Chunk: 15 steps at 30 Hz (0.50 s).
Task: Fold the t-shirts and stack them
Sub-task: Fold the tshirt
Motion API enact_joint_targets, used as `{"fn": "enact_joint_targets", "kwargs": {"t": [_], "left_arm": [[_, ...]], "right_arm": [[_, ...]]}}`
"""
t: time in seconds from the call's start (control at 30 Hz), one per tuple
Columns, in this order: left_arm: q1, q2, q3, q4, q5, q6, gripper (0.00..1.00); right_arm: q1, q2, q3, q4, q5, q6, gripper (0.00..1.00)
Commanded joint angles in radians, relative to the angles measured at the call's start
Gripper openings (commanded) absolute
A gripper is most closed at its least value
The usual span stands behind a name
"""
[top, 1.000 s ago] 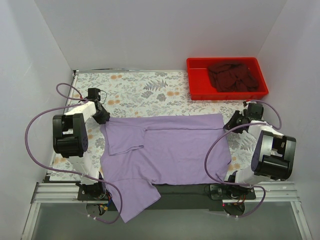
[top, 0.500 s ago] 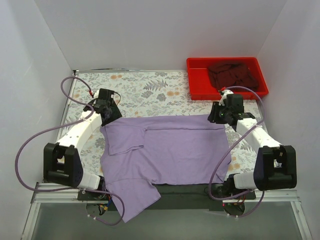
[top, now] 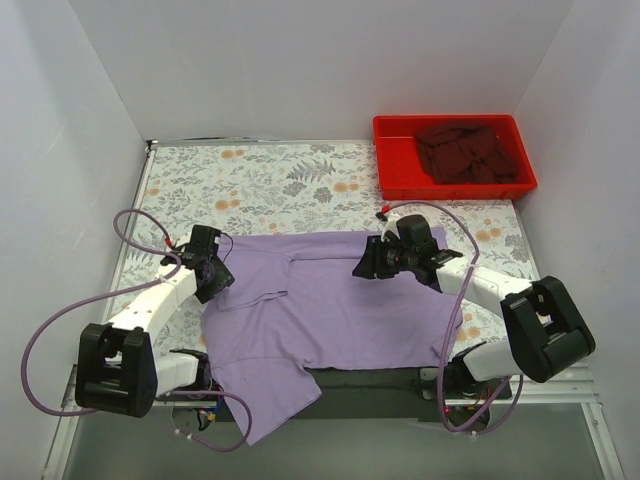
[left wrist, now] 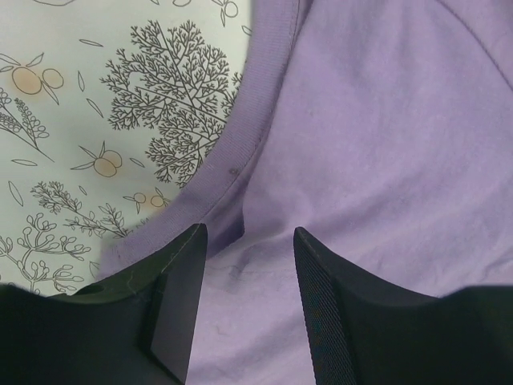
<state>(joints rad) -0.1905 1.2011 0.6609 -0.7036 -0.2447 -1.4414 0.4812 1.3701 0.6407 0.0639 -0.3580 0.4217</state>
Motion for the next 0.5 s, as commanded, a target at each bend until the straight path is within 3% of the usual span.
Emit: {"fn": "enact_joint_targets", "kwargs": {"t": [0.0,0.17,0.33,0.47], "left_arm": [[0.022,-0.018,0.002,0.029,0.005,-0.033,0.46],[0.022,0.002,-0.001,0.021,0.015,-0.028,0.45],[0.022,0.023,-0.004,0.029,0.056,-0.019,0.36],[0.022,0.054,0.011,0.016,0.062,-0.016,0.12]], "right_arm": [[0.028,0.012,-0.004,0.129,0.017,0.083,0.44],[0.007,-0.016,-0.024,0.1,0.109,0.043,0.45],[-0.061,-0.063,-0.03,-0.005,0.246,-0.006,0.44],[-0.139,-0.114,-0.035,-0.048,0.278,-0.044,0.44]]}}
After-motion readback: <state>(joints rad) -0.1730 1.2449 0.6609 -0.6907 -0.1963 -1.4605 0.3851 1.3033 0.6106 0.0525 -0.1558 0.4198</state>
